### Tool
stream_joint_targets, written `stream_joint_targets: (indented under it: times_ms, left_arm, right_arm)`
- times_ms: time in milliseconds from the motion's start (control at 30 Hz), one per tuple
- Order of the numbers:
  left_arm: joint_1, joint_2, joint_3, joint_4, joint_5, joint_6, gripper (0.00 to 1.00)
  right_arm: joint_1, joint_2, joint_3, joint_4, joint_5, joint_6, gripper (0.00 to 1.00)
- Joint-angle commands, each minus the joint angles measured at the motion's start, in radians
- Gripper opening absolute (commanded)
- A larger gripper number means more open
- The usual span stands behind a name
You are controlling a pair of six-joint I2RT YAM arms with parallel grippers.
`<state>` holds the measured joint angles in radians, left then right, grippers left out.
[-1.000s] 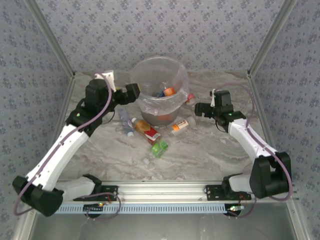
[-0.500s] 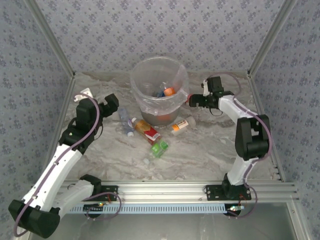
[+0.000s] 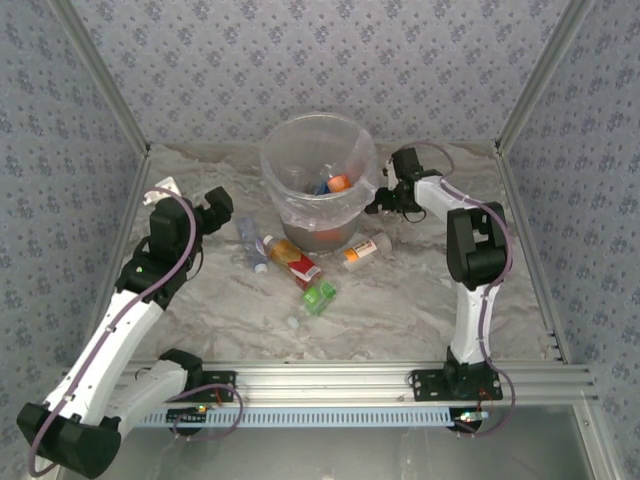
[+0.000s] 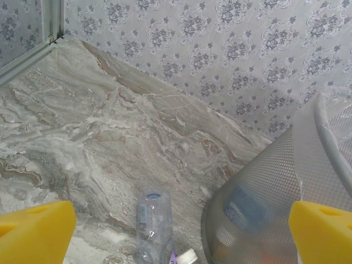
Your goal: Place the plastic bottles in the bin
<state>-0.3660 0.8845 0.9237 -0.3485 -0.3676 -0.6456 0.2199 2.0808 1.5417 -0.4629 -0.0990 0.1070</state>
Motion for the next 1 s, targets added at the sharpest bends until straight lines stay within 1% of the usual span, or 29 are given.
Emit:
stream_joint_targets:
  times_ms: [0, 200, 300, 433, 700, 867, 967]
  left_arm:
    - [0.010, -0.005, -0.008, -0.007, -0.013, -0.018, 0.99]
    - [0.021, -0.002, -0.019, -0.006, 0.020, -0.035, 0.99]
    - [0.025, 0.004, -0.019, -0.006, 0.033, -0.041, 0.99]
    - [0.030, 0.014, -0.017, -0.001, 0.046, -0.048, 1.00]
    - [0.035, 0.038, -0.013, 0.001, 0.076, -0.058, 1.00]
    - [0.038, 0.045, -0.013, 0.002, 0.083, -0.069, 0.99]
    - [0.039, 0.046, -0.017, 0.002, 0.074, -0.080, 1.00]
  right_arm:
    - [0.013, 0.066, 0.093, -0.068, 0.019, -0.031, 0.98]
    - [0.038, 0.153, 0.205, -0.118, 0.087, 0.022, 0.97]
    - [0.046, 0.183, 0.239, -0.123, 0.132, 0.046, 0.95]
    - [0.057, 0.218, 0.273, -0.133, 0.159, 0.047, 0.93]
    - [0.088, 0.210, 0.244, -0.114, 0.259, 0.036, 0.85]
    - [0.087, 0.183, 0.206, -0.073, 0.254, 0.057, 0.78]
    - [0.085, 0.163, 0.182, -0.051, 0.245, 0.063, 0.75]
